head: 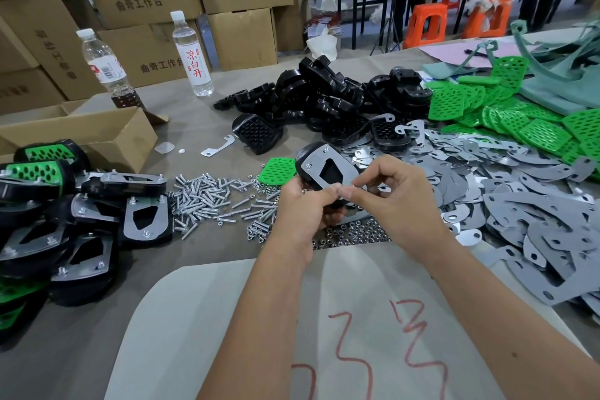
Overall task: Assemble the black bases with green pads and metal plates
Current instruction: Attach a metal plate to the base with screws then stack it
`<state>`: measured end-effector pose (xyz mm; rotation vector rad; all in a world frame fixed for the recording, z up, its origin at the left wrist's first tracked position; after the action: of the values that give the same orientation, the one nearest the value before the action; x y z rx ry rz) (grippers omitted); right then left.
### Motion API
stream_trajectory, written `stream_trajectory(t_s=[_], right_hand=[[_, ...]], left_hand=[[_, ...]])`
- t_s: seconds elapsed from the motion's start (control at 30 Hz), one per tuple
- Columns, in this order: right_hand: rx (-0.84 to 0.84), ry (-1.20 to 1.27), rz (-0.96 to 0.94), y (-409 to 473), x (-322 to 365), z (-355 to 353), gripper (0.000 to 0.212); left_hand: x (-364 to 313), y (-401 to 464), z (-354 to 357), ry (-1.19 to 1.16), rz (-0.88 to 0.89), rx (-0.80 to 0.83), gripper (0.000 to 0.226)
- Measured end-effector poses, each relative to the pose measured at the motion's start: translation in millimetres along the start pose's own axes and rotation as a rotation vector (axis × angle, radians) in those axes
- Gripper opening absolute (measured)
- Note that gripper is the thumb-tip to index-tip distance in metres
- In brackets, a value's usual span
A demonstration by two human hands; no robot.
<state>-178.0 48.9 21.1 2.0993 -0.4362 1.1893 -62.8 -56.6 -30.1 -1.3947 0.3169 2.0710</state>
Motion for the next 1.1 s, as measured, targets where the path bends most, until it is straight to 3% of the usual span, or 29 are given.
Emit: stream_trajectory(t_s=[0.17, 0.43, 0.67, 1.07, 1.1], right_hand=[[0.020, -0.031, -0.089, 0.2, 7.8, 2.9, 0.012], [0.074, 0.011, -0.060, 3.2, 2.7, 1.6, 0.013], [-0.015, -0.083, -0.095, 2.0, 7.7, -4.8, 0.023], [0.009, -0.066, -0.129, -3.7, 9.4, 0.8, 0.012], [-0.030, -0.081, -0.131, -3.8, 8.7, -3.8, 0.026]], left_hand=[[-1.7, 0.6, -3.0, -0.047, -0.001, -0.020, 0.012], [-0.2, 0.2, -3.8, -0.002, -0.003, -0.050, 0.014], [-0.3, -1.2, -0.3, 0.022, 0.017, -0.033, 0.016], [2.7, 1.1, -8.1, -0.068, -0.015, -0.094, 0.016], [2.8, 1.1, -9.0, -0.075, -0.015, -0.104, 0.016]])
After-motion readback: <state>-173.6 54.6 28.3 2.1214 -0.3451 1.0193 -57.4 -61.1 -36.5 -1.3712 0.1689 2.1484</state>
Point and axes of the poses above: each hand's wrist, its own y-axis towards the middle knuckle, its own z-axis out of the palm, x = y × z, the point moved 10 cm from there along y, towards the middle knuckle, and after that the axes turned 11 degrees about -y, right-handed, at the moved point
